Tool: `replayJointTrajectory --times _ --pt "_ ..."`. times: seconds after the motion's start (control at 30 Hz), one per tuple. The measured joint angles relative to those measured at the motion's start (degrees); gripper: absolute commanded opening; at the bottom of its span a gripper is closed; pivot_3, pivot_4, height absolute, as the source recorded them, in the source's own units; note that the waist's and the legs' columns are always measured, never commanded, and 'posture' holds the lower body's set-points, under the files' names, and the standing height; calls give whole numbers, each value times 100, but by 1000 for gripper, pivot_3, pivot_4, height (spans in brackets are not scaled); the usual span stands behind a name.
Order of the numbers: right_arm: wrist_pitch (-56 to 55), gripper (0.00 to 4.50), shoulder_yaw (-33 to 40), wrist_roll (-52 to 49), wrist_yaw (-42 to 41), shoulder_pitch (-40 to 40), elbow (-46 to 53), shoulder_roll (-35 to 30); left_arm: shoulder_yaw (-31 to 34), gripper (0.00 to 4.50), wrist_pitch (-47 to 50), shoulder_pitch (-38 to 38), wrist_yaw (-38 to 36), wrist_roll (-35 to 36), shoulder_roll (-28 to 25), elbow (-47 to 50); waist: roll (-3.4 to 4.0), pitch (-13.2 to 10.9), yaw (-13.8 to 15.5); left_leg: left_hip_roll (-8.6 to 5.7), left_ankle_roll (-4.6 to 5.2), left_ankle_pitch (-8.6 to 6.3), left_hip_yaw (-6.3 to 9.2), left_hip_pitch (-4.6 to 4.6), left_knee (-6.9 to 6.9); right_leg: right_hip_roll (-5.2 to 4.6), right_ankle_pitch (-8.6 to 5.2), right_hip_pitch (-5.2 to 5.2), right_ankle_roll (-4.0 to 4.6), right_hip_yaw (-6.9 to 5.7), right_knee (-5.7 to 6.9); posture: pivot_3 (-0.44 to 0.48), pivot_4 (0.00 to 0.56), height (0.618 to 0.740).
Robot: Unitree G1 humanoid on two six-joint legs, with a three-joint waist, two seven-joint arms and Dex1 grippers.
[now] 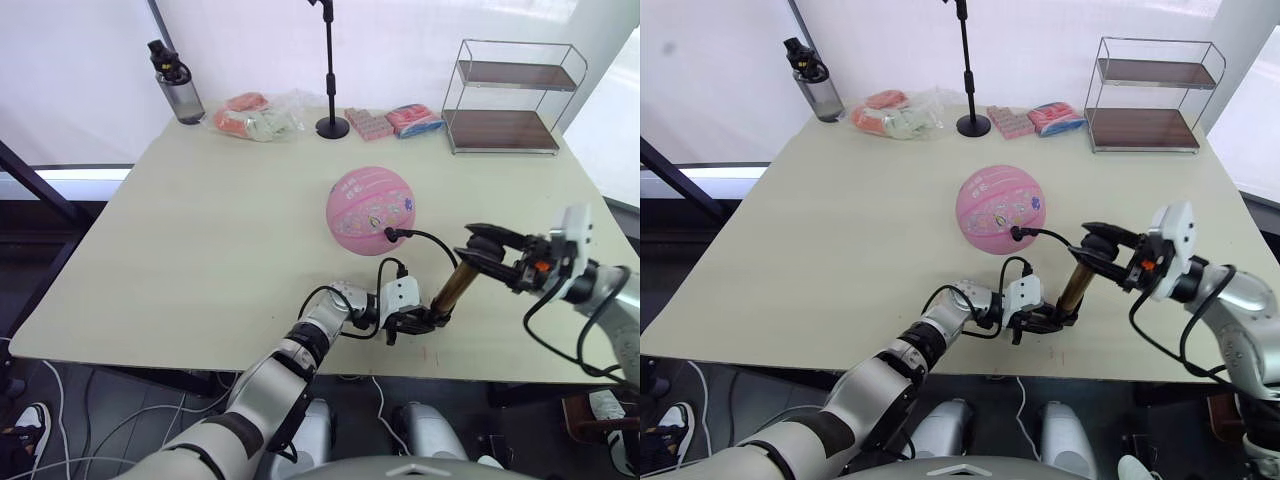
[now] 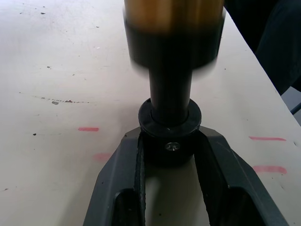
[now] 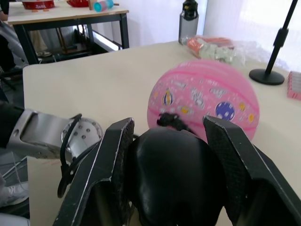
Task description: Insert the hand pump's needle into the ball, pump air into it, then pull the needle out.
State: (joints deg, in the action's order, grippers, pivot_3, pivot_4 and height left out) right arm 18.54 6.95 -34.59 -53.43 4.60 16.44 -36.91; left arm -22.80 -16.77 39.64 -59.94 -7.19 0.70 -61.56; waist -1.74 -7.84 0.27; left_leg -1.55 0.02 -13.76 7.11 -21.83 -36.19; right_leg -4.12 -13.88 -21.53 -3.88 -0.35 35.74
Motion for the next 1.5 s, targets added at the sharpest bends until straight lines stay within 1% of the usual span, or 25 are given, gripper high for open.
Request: replayJointTrajectory --times 0.07,0.2,0.43,0.6,0.77,0.83,1.03,1.1,1.17,1.27,1.33,1.5 --pt "-114 1919 -134 142 0 -62 -121 88 1 1035 4 -1 2 0 -1 -2 -1 4 -1 1 0 0 1 0 0 1 -8 0 14 -1 1 0 150 731" --pt "-293 1919 -200 286 -28 -67 -176 122 1 1035 13 -1 11 0 -2 -23 1 23 -13 1 0 0 1 3 0 2 -8 2 15 0 2 0 150 731" --pt "-269 1919 -144 268 -31 -151 -59 106 -3 1035 13 -1 22 -5 -1 -30 -2 30 -15 2 0 0 1 2 0 1 -9 3 15 0 3 0 150 731" --pt "152 1919 113 0 21 -163 129 -128 -3 1035 12 3 22 -2 27 -29 7 20 10 0 0 0 2 -3 0 -2 -9 0 15 0 3 0 150 731" --pt "820 1919 469 -473 139 -97 322 -433 0 1035 11 24 9 14 94 -22 33 -12 53 -15 8 5 -1 -15 -2 -7 -4 -4 8 1 3 0 150 731" --pt "1063 1919 725 -756 158 64 408 -640 24 1035 11 30 -6 46 102 -22 48 -33 54 -18 9 6 -4 -18 -2 -13 4 -7 -8 3 2 0 150 731" --pt "1645 1919 1321 -1478 224 419 528 -1061 38 1035 11 35 -14 57 102 -23 45 -47 53 -17 9 5 -11 -18 -3 -13 4 -6 -7 1 3 0 150 731" --pt "1871 1919 1507 -1760 264 689 520 -1238 40 1035 11 39 -16 61 102 -23 48 -52 53 -17 9 5 -14 -18 -4 -14 4 -6 -7 1 3 0 150 731" --pt "1929 1919 1585 -1851 280 782 508 -1266 41 1035 11 39 -19 63 102 -23 46 -53 54 -17 9 5 -16 -19 -4 -13 4 -6 -7 -1 3 0 150 731" --pt "2227 1919 1702 -2171 390 1097 460 -1467 52 1035 11 43 -19 70 107 -23 66 -64 52 -18 10 6 -16 -19 -5 -17 4 -7 -7 4 3 0 150 731" --pt "2407 1919 1837 -2395 435 1339 380 -1624 57 1035 11 40 -20 71 109 -23 65 -65 53 -18 10 6 -19 -20 -5 -16 4 -7 -7 0 3 0 150 731" --pt "2645 1919 1871 -2576 519 1567 249 -1692 79 1035 11 40 -19 72 114 -23 67 -67 52 -18 10 6 -20 -24 -7 -17 4 -10 -7 0 3 0 150 731"
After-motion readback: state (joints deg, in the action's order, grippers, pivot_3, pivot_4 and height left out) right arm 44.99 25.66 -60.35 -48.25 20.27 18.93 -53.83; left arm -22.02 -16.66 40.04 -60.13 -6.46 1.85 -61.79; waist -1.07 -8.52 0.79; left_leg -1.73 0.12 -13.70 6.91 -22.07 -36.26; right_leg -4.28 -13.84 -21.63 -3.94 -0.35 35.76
